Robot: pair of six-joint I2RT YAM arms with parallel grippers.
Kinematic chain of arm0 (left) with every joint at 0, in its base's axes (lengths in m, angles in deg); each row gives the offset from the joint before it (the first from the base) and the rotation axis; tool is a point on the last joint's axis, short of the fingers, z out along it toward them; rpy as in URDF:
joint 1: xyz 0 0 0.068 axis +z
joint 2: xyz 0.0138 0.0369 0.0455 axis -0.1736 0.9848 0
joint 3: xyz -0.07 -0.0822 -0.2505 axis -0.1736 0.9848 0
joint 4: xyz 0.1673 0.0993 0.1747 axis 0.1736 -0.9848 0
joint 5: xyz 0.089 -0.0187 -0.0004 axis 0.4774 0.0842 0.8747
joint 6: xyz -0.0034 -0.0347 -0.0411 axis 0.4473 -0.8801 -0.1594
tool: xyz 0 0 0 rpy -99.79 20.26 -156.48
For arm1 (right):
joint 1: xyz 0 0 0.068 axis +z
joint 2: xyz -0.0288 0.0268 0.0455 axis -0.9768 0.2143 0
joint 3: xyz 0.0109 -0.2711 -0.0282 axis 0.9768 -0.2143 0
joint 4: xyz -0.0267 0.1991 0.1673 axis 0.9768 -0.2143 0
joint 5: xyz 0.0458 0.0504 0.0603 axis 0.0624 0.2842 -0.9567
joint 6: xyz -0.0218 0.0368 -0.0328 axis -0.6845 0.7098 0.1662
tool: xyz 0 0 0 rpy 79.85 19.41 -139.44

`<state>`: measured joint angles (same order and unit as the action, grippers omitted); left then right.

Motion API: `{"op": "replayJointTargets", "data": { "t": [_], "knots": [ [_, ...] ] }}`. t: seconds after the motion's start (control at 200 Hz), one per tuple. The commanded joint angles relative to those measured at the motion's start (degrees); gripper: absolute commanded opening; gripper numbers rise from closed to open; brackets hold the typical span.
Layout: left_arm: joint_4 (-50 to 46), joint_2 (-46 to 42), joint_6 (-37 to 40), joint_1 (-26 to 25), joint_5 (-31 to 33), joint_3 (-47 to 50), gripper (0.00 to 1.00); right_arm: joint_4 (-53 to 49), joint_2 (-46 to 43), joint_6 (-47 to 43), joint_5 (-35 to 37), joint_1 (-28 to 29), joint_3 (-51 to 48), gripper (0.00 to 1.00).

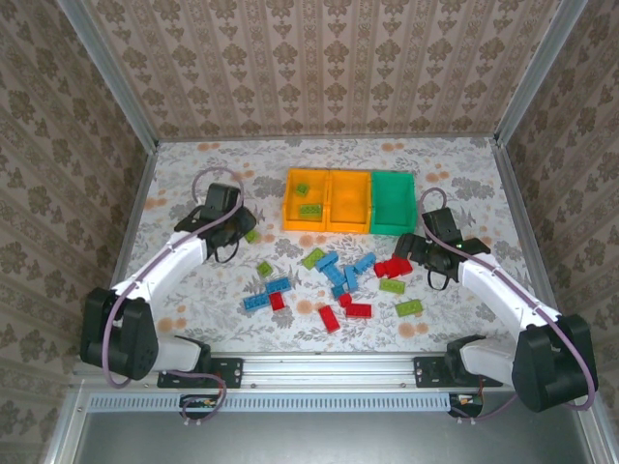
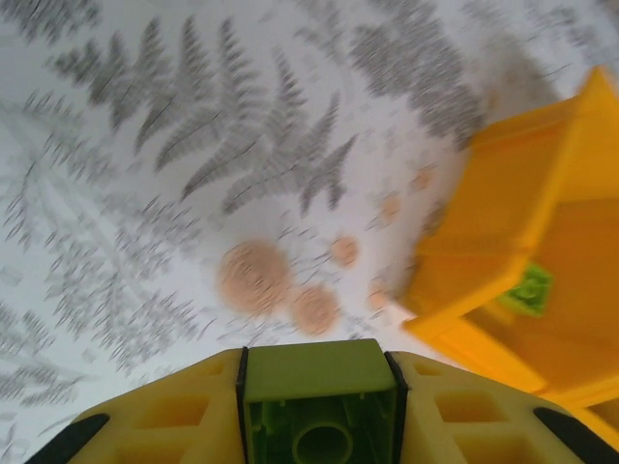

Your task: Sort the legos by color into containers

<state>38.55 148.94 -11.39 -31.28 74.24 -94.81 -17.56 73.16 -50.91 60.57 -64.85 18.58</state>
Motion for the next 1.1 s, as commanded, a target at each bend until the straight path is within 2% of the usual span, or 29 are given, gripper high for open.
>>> {"op": "replayJointTargets", "data": {
  "t": [0.0, 0.23, 0.42, 0.52, 0.625, 0.73, 0.85, 1.005, 1.095],
  "knots": [
    [3.8, 3.9, 6.4, 0.3, -3.0, -5.5, 0.36, -0.2, 0.6, 1.2, -0.5, 0.6, 0.0, 0.94],
    [6.4, 18.7, 14.3, -0.4, -14.6, -20.6, 0.33, -3.5, 4.7, 3.9, -1.1, 1.4, 0.0, 0.92],
    [3.1, 29.1, 18.5, -3.1, -15.3, -32.9, 0.34, -2.6, 3.9, 3.6, -2.6, 3.1, -1.0, 0.92],
    [0.6, 33.8, 20.0, -3.9, -14.7, -38.0, 0.35, -5.5, 3.2, 4.3, -1.6, 3.3, -1.4, 0.92],
    [1.1, 35.6, 20.0, -4.3, -14.1, -39.7, 0.37, -10.3, 2.2, 7.7, 0.3, 3.3, -2.3, 0.91],
    [1.4, 36.5, 20.7, -4.5, -12.9, -41.1, 0.42, -10.1, 0.3, 10.9, -2.9, 3.5, -5.3, 0.86],
    [0.2, 37.4, 22.0, -6.6, -12.1, -42.9, 0.50, -8.5, -2.2, 12.0, -4.1, 5.5, -7.9, 0.83],
    [-0.1, 36.1, 23.2, -6.8, -11.2, -42.3, 0.63, -15.8, -3.9, 16.6, -2.4, 5.8, -7.9, 0.83],
    [0.9, 34.4, 23.9, -7.3, -10.2, -41.1, 0.66, -17.5, -5.5, 20.7, -3.8, 6.0, -8.5, 0.84]
  ]
}}
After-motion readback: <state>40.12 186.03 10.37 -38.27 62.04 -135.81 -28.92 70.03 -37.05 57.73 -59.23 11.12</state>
